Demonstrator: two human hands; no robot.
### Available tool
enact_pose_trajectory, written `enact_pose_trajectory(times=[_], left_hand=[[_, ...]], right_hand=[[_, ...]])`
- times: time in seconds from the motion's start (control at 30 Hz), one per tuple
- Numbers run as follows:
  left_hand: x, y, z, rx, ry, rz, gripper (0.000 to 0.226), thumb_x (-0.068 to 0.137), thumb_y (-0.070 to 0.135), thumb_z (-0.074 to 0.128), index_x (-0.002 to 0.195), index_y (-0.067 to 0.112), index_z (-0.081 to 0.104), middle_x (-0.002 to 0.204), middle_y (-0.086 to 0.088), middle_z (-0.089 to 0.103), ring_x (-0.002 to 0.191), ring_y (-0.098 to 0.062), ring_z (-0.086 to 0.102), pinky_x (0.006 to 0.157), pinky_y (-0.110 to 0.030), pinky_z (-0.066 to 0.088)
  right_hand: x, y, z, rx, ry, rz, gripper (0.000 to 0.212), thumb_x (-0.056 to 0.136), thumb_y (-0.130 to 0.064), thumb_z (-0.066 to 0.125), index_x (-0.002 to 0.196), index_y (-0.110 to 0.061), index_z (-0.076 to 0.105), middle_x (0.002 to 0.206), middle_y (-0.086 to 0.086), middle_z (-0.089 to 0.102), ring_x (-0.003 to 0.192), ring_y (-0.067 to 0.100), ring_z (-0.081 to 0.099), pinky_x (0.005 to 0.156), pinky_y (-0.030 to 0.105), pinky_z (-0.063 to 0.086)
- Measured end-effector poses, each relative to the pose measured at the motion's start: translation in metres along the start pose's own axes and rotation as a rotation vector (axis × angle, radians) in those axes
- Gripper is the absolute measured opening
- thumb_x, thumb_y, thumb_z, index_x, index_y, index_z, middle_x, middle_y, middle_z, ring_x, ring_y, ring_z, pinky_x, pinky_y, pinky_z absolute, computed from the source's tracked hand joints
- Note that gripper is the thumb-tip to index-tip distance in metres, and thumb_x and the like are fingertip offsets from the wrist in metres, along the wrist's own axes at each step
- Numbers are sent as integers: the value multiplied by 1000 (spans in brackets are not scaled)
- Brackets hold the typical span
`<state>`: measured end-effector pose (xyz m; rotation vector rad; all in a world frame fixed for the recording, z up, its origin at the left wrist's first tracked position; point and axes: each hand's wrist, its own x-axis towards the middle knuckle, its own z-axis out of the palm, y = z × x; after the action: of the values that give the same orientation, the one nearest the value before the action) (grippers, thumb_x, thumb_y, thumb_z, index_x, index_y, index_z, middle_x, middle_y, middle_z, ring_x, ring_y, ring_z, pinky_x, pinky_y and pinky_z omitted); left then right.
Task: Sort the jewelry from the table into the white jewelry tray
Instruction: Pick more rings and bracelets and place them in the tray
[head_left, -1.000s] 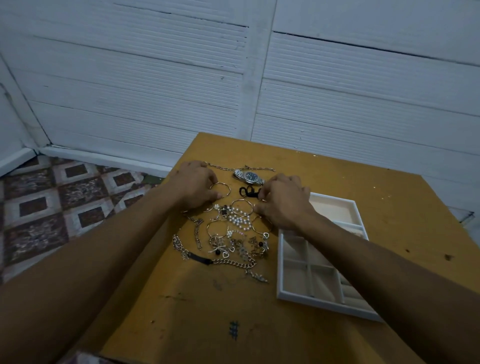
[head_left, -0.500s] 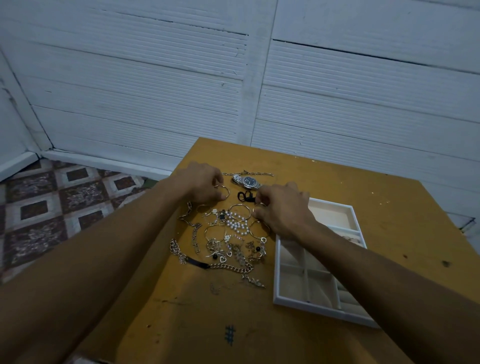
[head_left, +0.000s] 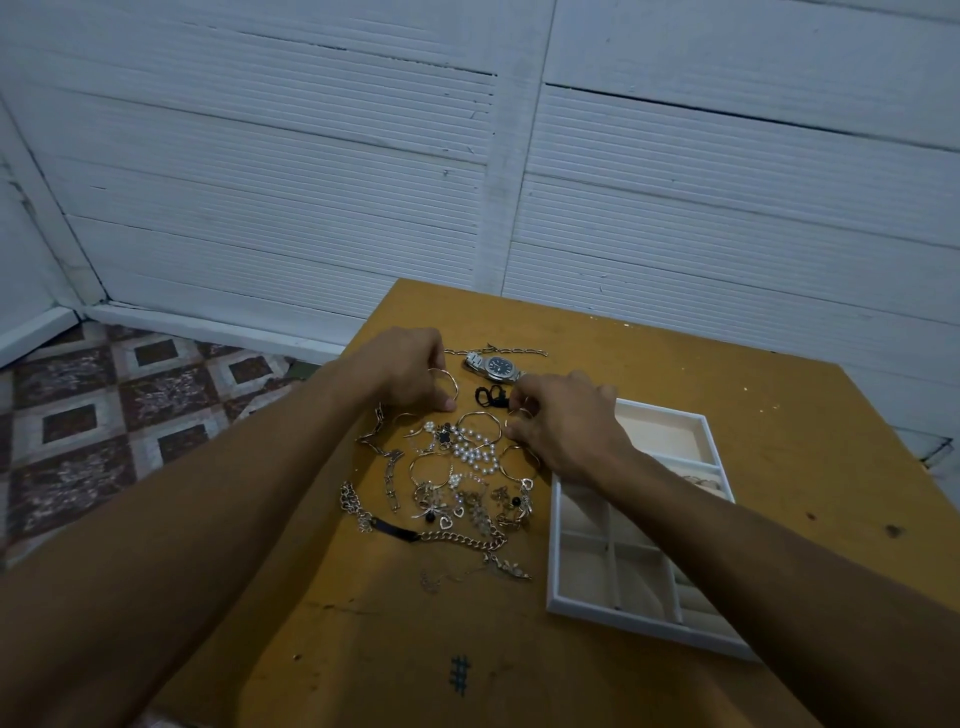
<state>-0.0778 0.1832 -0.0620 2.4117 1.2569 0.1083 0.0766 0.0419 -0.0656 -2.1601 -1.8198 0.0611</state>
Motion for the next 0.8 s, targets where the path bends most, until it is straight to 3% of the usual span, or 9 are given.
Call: enact_pose_trajectory(times=[0.1,0.23,0.3,0.4,0.8], left_hand=[[-4,1,0,-68,55,46,35,73,32,81,97,27,56,97,1,62,92,-17,56,77,-33,49],[-9,1,-4,-99,102,110,11,83,16,72,89,21,64,89,5,63,81,-6,57,61,-16,40],[-12,3,-6,-122,93,109,7,86,12,68,88,19,66,83,6,64,73,0,57,58,-14,39],[-17,5,-11,-151,74,114,4,89,13,65,89,16,67,76,5,67,63,-2,64,57,-14,43],[-36,34,-31,-109,93,165,12,92,13,61,101,11,70,83,-4,72,66,-8,67,69,-23,54]], right_hand=[[1,-1,-2,5,-16,-9,17,86,-38,67,100,-30,61,105,-6,65,105,19,52,84,37,24],[2,-4,-4,21,-47,2,16,86,-32,68,100,-28,61,106,-5,65,104,20,54,91,37,30],[2,-5,-4,66,-65,-4,14,86,-26,69,99,-25,63,105,0,66,101,22,56,86,34,37],[4,-6,-5,118,-83,-33,11,86,-18,67,96,-19,69,99,3,66,92,20,60,71,27,42],[-6,7,-44,327,-39,48,10,86,-10,70,92,-14,76,84,-3,70,66,1,58,58,8,40]])
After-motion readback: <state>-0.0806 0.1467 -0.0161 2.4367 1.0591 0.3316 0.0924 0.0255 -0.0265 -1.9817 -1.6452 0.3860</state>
